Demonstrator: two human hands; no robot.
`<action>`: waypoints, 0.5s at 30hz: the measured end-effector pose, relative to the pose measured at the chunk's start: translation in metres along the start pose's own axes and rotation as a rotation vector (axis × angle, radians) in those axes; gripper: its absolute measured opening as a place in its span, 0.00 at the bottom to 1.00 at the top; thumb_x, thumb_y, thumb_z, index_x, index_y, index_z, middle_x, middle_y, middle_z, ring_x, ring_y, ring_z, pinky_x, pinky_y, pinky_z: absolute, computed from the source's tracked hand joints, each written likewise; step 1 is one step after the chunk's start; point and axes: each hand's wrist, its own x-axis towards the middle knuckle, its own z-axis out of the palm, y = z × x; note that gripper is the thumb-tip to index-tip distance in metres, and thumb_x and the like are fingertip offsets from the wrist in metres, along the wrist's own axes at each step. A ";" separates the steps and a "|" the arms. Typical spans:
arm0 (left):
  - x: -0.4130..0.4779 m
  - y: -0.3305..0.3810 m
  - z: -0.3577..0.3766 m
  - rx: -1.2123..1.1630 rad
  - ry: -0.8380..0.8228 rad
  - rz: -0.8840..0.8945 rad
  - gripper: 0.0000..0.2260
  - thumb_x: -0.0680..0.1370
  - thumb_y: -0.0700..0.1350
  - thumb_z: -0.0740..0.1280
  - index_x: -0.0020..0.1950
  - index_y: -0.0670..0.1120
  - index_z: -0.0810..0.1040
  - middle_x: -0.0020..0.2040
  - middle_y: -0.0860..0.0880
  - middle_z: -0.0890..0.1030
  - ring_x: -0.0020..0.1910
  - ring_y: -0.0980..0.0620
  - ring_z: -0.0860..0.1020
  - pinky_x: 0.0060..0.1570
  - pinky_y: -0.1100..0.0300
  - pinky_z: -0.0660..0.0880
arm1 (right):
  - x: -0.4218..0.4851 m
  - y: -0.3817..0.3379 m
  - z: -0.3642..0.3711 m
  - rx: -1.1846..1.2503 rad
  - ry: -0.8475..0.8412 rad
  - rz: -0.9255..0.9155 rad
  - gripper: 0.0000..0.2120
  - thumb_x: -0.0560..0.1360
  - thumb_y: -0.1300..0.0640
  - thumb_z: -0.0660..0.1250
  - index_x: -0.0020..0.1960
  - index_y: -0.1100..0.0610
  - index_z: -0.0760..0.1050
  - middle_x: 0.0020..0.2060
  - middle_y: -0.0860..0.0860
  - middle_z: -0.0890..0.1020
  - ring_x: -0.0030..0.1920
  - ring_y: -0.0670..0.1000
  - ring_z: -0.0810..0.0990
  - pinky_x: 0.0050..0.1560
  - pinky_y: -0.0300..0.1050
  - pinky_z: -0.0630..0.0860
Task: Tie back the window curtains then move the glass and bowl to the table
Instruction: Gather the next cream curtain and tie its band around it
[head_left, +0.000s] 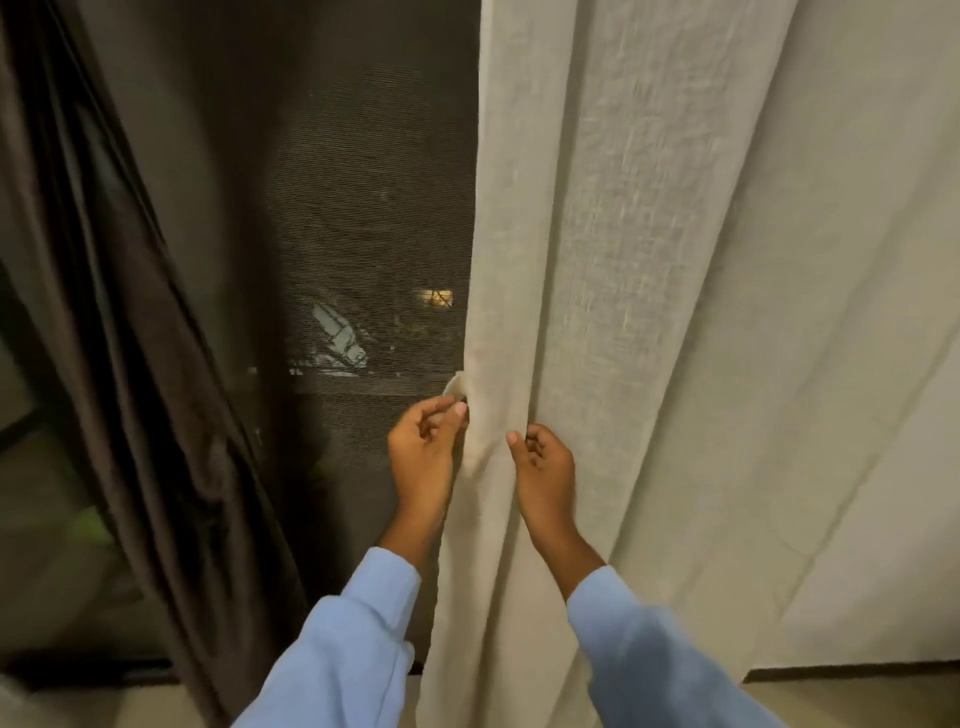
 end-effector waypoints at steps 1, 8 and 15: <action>-0.004 0.004 0.000 0.047 0.073 0.098 0.03 0.74 0.43 0.72 0.47 0.47 0.81 0.41 0.46 0.82 0.41 0.49 0.81 0.48 0.48 0.80 | 0.002 0.000 -0.005 0.003 -0.020 -0.004 0.15 0.80 0.58 0.66 0.35 0.51 0.69 0.29 0.45 0.72 0.30 0.43 0.68 0.34 0.37 0.66; -0.015 0.025 0.015 0.257 -0.197 0.162 0.22 0.69 0.48 0.76 0.61 0.50 0.77 0.52 0.55 0.81 0.49 0.63 0.78 0.47 0.69 0.76 | 0.000 0.002 -0.026 0.039 -0.126 -0.001 0.09 0.82 0.59 0.62 0.44 0.56 0.77 0.38 0.47 0.81 0.38 0.43 0.79 0.40 0.33 0.74; -0.039 0.033 0.017 0.124 -0.352 0.114 0.12 0.71 0.40 0.75 0.45 0.44 0.72 0.48 0.43 0.81 0.47 0.50 0.80 0.49 0.57 0.78 | -0.007 -0.002 -0.048 0.109 -0.342 0.027 0.15 0.81 0.66 0.57 0.55 0.50 0.79 0.51 0.48 0.84 0.52 0.46 0.82 0.54 0.35 0.77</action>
